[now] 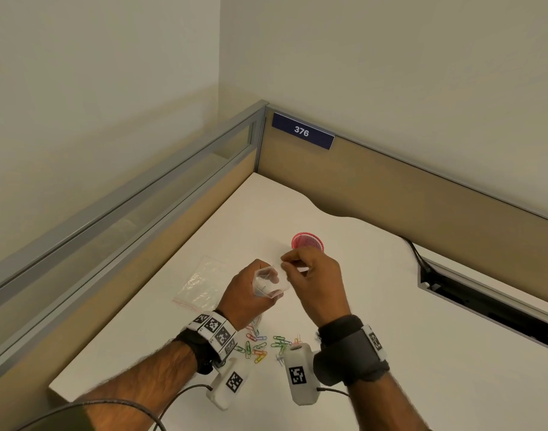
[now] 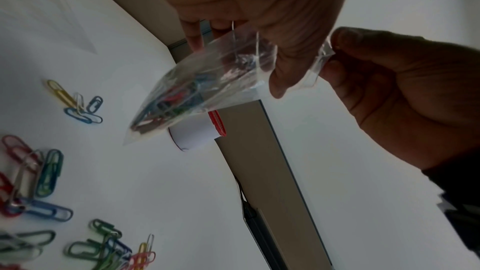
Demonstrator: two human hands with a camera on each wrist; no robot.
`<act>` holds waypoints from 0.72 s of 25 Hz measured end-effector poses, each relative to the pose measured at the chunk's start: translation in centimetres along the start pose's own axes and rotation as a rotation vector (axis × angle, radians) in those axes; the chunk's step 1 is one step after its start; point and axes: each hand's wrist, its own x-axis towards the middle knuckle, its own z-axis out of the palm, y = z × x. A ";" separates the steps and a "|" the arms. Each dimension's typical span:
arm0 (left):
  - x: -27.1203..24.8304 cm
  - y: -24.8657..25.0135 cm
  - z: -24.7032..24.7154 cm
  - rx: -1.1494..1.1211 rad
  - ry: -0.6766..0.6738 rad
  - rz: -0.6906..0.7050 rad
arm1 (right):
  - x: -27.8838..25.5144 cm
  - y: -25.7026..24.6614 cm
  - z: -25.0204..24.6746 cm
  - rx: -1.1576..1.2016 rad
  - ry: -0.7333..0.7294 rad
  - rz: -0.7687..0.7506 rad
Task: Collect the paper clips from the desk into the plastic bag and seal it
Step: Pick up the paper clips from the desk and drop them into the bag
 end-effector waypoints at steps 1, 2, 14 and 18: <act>0.0 -0.1 -0.2 0.006 0.012 -0.012 | -0.1 0.4 -0.3 0.010 0.040 0.022; -0.1 -0.1 -0.3 0.010 0.025 -0.025 | -0.1 1.0 -0.6 0.012 0.066 0.048; -0.4 -1.7 -6.9 0.008 0.169 -0.089 | 0.5 9.8 13.3 -0.374 -0.519 0.104; 0.0 -2.2 -8.1 0.016 0.178 -0.097 | 1.1 10.3 15.5 -0.457 -0.609 0.036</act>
